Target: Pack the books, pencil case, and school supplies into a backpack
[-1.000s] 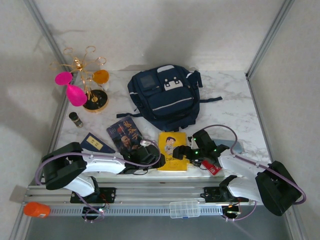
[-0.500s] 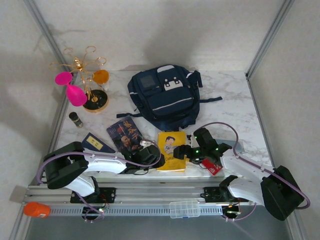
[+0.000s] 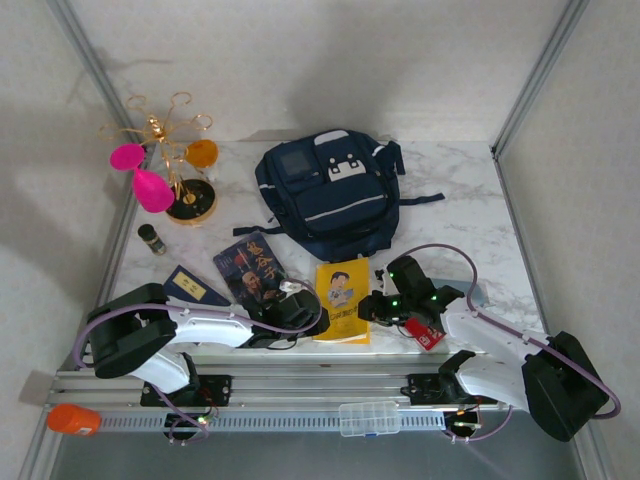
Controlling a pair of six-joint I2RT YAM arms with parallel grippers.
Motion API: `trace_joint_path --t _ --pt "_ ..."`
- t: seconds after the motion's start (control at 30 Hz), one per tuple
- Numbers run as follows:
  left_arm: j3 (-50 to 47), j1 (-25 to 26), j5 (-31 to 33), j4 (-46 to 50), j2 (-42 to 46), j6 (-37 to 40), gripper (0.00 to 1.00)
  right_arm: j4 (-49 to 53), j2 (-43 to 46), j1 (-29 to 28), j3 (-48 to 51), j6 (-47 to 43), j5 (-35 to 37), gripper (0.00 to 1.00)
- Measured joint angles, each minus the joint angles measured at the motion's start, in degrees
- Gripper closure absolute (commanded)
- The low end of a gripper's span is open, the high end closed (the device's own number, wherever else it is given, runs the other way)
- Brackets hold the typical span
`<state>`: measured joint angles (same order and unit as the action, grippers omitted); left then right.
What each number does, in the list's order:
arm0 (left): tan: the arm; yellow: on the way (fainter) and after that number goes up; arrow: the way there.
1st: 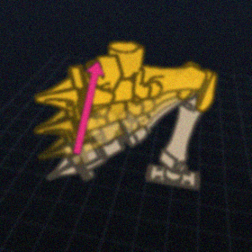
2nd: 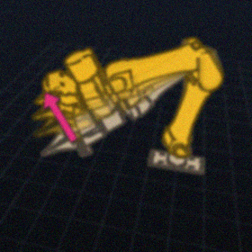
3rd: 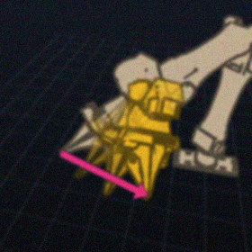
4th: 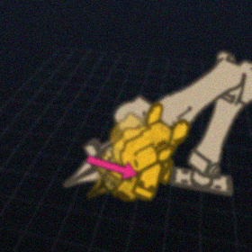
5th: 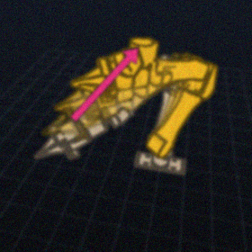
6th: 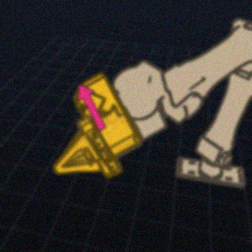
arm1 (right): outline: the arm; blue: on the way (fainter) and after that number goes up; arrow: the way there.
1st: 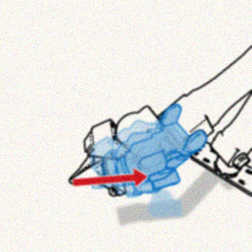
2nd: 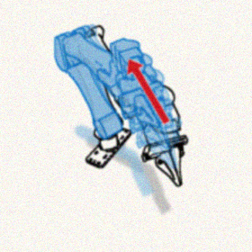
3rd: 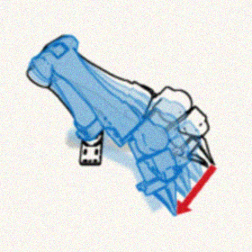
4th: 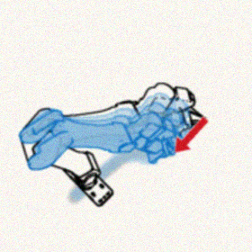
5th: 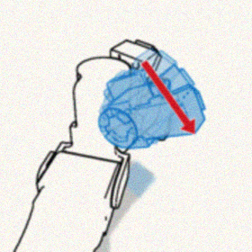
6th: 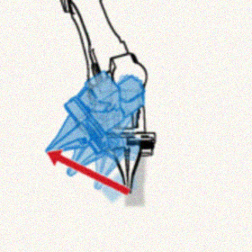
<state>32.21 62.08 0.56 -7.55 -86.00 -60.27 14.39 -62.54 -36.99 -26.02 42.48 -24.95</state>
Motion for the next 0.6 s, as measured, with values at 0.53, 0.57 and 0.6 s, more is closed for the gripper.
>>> trace_joint_path --t 0.53,0.57,0.6 --pt "-0.72 -0.31 1.46 0.13 11.93 0.57 0.46 5.97 12.41 -0.02 -1.36 -1.84 0.13 1.0" --pt "-0.72 -0.57 1.53 0.22 13.31 0.72 0.44 6.69 13.73 -0.02 -2.03 -2.05 0.33 1.0" --pt "-0.72 -0.96 1.66 0.33 14.78 1.09 0.43 7.3 14.93 -0.02 -2.8 -2.29 0.44 1.0"
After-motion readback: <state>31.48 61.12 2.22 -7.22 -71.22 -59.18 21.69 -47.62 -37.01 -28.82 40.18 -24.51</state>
